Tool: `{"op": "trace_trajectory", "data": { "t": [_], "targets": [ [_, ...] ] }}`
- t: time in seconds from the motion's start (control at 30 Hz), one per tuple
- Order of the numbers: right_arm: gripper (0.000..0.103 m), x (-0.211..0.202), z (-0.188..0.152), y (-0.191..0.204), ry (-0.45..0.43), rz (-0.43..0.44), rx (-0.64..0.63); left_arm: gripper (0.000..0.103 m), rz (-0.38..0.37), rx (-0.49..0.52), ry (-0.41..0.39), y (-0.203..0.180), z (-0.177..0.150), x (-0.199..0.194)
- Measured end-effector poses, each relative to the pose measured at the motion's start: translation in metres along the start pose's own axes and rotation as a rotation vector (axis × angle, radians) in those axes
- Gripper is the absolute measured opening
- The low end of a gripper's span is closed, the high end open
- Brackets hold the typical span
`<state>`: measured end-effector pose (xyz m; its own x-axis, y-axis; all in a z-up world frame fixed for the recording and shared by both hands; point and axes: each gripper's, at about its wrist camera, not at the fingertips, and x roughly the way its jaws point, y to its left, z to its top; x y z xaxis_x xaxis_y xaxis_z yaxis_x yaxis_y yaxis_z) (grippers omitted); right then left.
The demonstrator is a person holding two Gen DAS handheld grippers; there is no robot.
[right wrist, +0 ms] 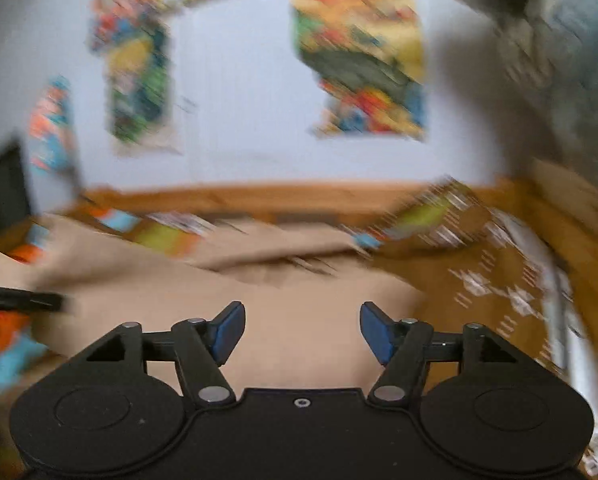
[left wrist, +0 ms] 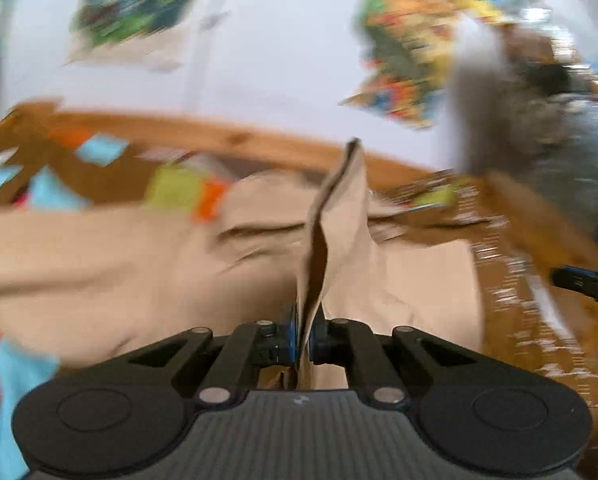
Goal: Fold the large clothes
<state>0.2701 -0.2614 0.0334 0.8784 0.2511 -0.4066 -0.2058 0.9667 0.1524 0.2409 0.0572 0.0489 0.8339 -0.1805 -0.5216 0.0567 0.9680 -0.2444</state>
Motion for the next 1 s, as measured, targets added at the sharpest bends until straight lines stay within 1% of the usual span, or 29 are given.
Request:
{"op": "trace_trajectory", "data": {
  "t": [0.07, 0.13, 0.2, 0.3, 0.33, 0.37, 0.4, 0.43, 0.47, 0.53, 0.6, 0.63, 0.7, 0.73, 0.77, 0.8, 0.87, 0.9, 0.97, 1.0],
  "targets": [
    [0.066, 0.031, -0.014, -0.014, 0.056, -0.076, 0.024, 0.005, 0.064, -0.046, 0.046, 0.023, -0.016, 0.015],
    [0.066, 0.062, -0.029, -0.026, 0.111, -0.122, 0.063, 0.005, 0.112, -0.093, 0.104, 0.039, -0.033, 0.030],
    [0.066, 0.090, -0.043, -0.037, 0.152, -0.138, 0.098, 0.006, 0.130, -0.120, 0.136, 0.048, -0.047, 0.041],
    [0.066, 0.129, -0.060, -0.045, 0.227, -0.129, 0.161, 0.006, 0.155, -0.117, 0.161, 0.053, -0.063, 0.052],
    [0.062, 0.139, -0.065, -0.046, 0.249, -0.131, 0.169, 0.006, 0.160, -0.117, 0.168, 0.054, -0.066, 0.055],
    [0.048, 0.147, -0.069, -0.044, 0.267, -0.134, 0.172, 0.006, 0.162, -0.118, 0.173, 0.055, -0.069, 0.057],
    [0.036, 0.154, -0.074, -0.042, 0.284, -0.134, 0.174, 0.007, 0.165, -0.121, 0.179, 0.056, -0.070, 0.060],
    [0.014, 0.159, -0.075, -0.042, 0.298, -0.139, 0.179, 0.007, 0.165, -0.122, 0.186, 0.057, -0.070, 0.062],
    [0.011, 0.162, -0.077, -0.038, 0.304, -0.155, 0.175, 0.008, 0.168, -0.118, 0.195, 0.056, -0.073, 0.065],
    [0.010, 0.169, -0.079, -0.026, 0.322, -0.200, 0.090, 0.015, 0.199, -0.100, 0.221, 0.057, -0.080, 0.074],
    [0.009, 0.176, -0.086, -0.016, 0.333, -0.234, 0.021, 0.021, 0.217, -0.108, 0.245, 0.063, -0.086, 0.082],
    [0.010, 0.177, -0.088, -0.013, 0.327, -0.246, 0.010, 0.021, 0.214, -0.121, 0.243, 0.067, -0.087, 0.080],
    [0.013, 0.172, -0.091, -0.008, 0.301, -0.271, 0.000, 0.027, 0.212, -0.140, 0.253, 0.069, -0.082, 0.072],
    [0.019, 0.167, -0.091, -0.005, 0.291, -0.276, -0.007, 0.031, 0.213, -0.143, 0.253, 0.071, -0.079, 0.065],
    [0.026, 0.160, -0.092, -0.003, 0.279, -0.269, -0.011, 0.037, 0.210, -0.137, 0.243, 0.073, -0.074, 0.054],
    [0.030, 0.152, -0.090, -0.001, 0.268, -0.254, -0.008, 0.048, 0.200, -0.120, 0.224, 0.073, -0.070, 0.040],
    [0.048, 0.134, -0.089, 0.008, 0.238, -0.222, 0.010, 0.060, 0.203, -0.073, 0.168, 0.074, -0.060, 0.006],
    [0.051, 0.125, -0.089, 0.014, 0.219, -0.201, 0.019, 0.062, 0.226, -0.041, 0.132, 0.077, -0.055, -0.015],
    [0.062, 0.107, -0.089, 0.030, 0.188, -0.147, 0.015, 0.065, 0.277, 0.038, 0.100, 0.085, -0.045, -0.045],
    [0.065, 0.100, -0.089, 0.039, 0.179, -0.127, 0.008, 0.066, 0.323, 0.087, 0.090, 0.092, -0.040, -0.059]
  ]
}}
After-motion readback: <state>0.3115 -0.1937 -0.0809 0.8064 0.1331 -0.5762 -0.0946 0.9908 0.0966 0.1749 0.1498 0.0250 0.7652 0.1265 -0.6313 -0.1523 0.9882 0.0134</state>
